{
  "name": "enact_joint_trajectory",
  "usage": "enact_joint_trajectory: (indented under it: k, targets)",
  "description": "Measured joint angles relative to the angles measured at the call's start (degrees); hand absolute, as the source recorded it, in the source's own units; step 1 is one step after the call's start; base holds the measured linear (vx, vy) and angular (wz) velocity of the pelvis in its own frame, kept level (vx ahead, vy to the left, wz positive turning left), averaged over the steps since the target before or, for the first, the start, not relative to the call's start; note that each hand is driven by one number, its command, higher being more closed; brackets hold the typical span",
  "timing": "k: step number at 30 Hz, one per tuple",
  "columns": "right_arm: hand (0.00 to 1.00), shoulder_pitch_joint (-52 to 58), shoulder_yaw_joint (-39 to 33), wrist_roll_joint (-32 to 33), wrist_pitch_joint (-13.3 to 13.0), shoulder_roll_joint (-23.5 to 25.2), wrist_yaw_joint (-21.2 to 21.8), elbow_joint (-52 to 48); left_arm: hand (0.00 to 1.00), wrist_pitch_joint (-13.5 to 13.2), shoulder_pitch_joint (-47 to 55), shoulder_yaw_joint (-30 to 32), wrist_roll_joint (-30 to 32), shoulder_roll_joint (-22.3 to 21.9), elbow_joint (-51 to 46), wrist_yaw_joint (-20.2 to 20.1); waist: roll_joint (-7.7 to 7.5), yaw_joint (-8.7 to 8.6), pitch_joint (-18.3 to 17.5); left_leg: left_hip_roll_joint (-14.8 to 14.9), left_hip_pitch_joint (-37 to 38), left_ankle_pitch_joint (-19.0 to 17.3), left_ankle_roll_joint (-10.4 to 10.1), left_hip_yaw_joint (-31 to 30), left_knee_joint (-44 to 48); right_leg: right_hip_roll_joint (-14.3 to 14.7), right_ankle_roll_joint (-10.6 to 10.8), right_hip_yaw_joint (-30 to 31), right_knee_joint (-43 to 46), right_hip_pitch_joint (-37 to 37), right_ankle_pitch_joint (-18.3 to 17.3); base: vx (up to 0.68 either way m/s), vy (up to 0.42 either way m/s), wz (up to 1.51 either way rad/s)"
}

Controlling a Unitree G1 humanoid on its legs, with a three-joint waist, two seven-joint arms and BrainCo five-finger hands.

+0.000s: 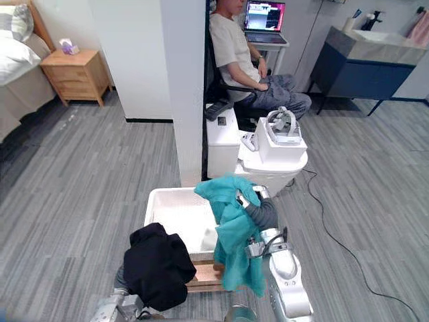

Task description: Tidy the bed and pick cloth on bed and put in laundry

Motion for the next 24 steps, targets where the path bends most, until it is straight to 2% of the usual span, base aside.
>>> enact_joint_trajectory:
  k: [5,12,16,19,21,24]
  targets:
    - [1.0,-5.6,0.7,1.1,4.0,-0.7,0.5,-0.8,1.0,-0.5,-0.2,-0.8,0.0,0.1,0.2,-0.7,-0.59,1.52,-0.4,-0.2,0.5,0.3,0.1,0.0,-1.2,0.4,0.5,0.1,-4.7,2.1,2.5,0.03,0.027,-0.03]
    - [1.0,-10.2,8.2,1.3,10.5,-0.3,0.4,-0.3,1.0,-2.3,0.1,-1.8,0.1,0.5,4.2,-0.8,-1.35,2.67,-1.1,-3.0,0.5,2.7,1.3,-2.0,-4.4,-1.5,1.7,-1.4,-8.4,3.6,4.4,-0.02,0.057,0.16]
    - [1.0,-14.9,12.7,1.2,11.8,2.2,-2.0,6.4,1.0,-2.7,0.3,-3.4,0.3,1.1,5.9,-1.6,-1.51,2.87,-1.1,-3.5,0.5,4.5,1.4,-3.5,-6.6,-2.1,1.8,-3.0,-8.4,3.7,4.5,-0.06,-0.006,0.25]
    - [1.0,-18.0,15.3,0.5,12.3,4.7,-4.5,12.6,1.0,-2.9,0.2,-4.1,0.5,1.6,7.2,-3.2,-1.37,4.18,-0.7,-3.6,0.3,5.7,1.1,-4.9,-7.9,-2.2,1.5,-3.9,-7.8,3.4,4.4,-0.08,-0.03,0.24]
    - [1.0,-21.0,15.8,-1.4,12.3,6.1,-6.2,17.2,1.0,-3.1,-1.0,-4.5,0.7,2.5,7.3,-3.5,-1.44,4.52,0.9,-3.6,-0.9,6.2,0.8,-5.5,-8.2,-2.6,0.8,-4.9,-5.9,1.9,3.9,-0.1,-0.027,0.26]
    - [1.0,-30.7,15.1,-5.2,12.3,8.8,-8.8,24.9,1.0,-3.8,-5.3,-4.5,0.7,4.2,7.3,-3.6,-1.78,4.84,5.8,-3.4,-5.6,7.1,0.9,-4.5,-7.8,-3.6,0.3,-5.8,-3.0,-3.0,3.4,-0.21,-0.028,0.27]
